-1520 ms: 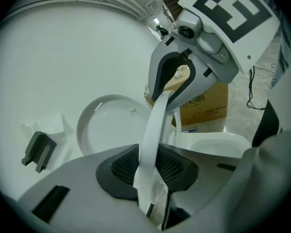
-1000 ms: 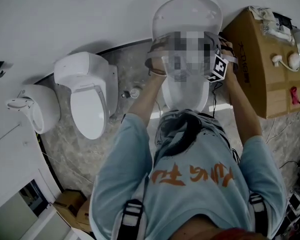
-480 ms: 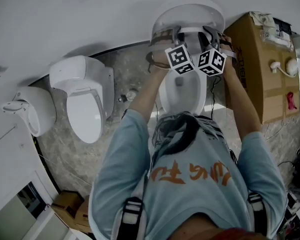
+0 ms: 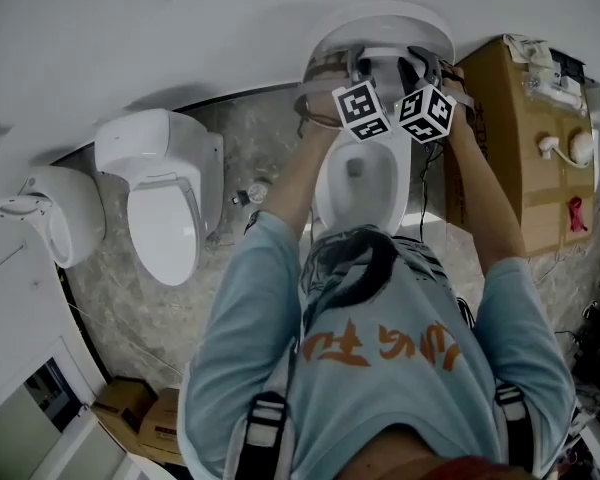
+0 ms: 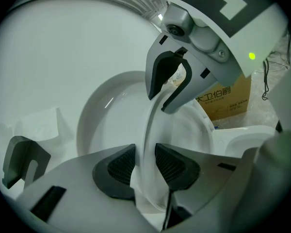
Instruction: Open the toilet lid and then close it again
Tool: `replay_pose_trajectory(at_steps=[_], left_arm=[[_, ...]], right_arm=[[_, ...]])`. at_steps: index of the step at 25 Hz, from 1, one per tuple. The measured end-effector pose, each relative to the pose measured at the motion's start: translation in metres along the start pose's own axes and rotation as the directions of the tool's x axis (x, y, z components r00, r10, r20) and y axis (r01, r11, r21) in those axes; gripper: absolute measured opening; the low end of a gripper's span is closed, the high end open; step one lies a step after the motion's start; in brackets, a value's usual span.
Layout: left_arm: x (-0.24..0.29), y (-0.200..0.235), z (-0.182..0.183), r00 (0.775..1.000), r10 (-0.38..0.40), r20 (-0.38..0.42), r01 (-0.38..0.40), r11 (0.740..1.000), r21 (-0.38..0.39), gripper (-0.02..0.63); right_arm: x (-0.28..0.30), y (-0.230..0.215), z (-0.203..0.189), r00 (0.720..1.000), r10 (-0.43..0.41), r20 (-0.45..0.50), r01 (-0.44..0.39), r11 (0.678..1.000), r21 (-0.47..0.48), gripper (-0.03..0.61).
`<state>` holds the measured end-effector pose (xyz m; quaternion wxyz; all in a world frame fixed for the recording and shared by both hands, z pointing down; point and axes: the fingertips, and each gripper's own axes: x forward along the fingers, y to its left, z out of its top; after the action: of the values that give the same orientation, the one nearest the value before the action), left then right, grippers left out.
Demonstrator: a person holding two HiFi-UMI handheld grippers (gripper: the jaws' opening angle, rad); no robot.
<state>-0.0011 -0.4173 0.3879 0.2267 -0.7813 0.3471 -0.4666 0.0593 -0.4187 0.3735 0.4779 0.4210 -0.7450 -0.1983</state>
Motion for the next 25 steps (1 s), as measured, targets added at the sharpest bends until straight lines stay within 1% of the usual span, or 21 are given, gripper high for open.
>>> replay_pose_trajectory(at_steps=[2,5,8,12,19,23,25], left_arm=[[-0.001,-0.002,0.001,1.000,-0.007,0.012,0.007,1.000,-0.005,0.138],[-0.002,-0.007,0.004,0.999,-0.039,0.030,0.040,0.999,-0.027,0.138],[-0.004,-0.005,0.002,0.998,-0.057,0.025,0.058,0.997,-0.045,0.133],[-0.009,-0.006,0.003,0.996,-0.081,0.025,0.082,0.994,-0.065,0.129],[-0.021,-0.018,0.008,0.994,-0.104,0.040,0.107,0.991,-0.077,0.123],[-0.030,-0.023,0.008,0.995,-0.098,0.036,0.101,0.992,-0.075,0.120],[-0.036,-0.027,0.008,0.994,-0.101,0.038,0.104,0.992,-0.077,0.118]], right_arm=[[-0.001,0.000,0.000,1.000,0.007,0.001,-0.007,1.000,0.000,0.126],[-0.002,0.001,0.000,1.000,0.030,-0.005,-0.030,1.000,0.000,0.126],[-0.004,0.002,-0.001,0.998,0.061,-0.015,-0.061,0.998,0.011,0.124],[-0.010,0.004,-0.001,0.996,0.090,-0.005,-0.089,0.996,0.026,0.123],[-0.027,0.011,-0.003,0.988,0.150,0.034,-0.151,0.988,0.036,0.140],[-0.038,0.017,-0.003,0.984,0.173,0.044,-0.174,0.984,0.031,0.139],[-0.044,0.020,-0.003,0.983,0.178,0.048,-0.179,0.983,0.028,0.126]])
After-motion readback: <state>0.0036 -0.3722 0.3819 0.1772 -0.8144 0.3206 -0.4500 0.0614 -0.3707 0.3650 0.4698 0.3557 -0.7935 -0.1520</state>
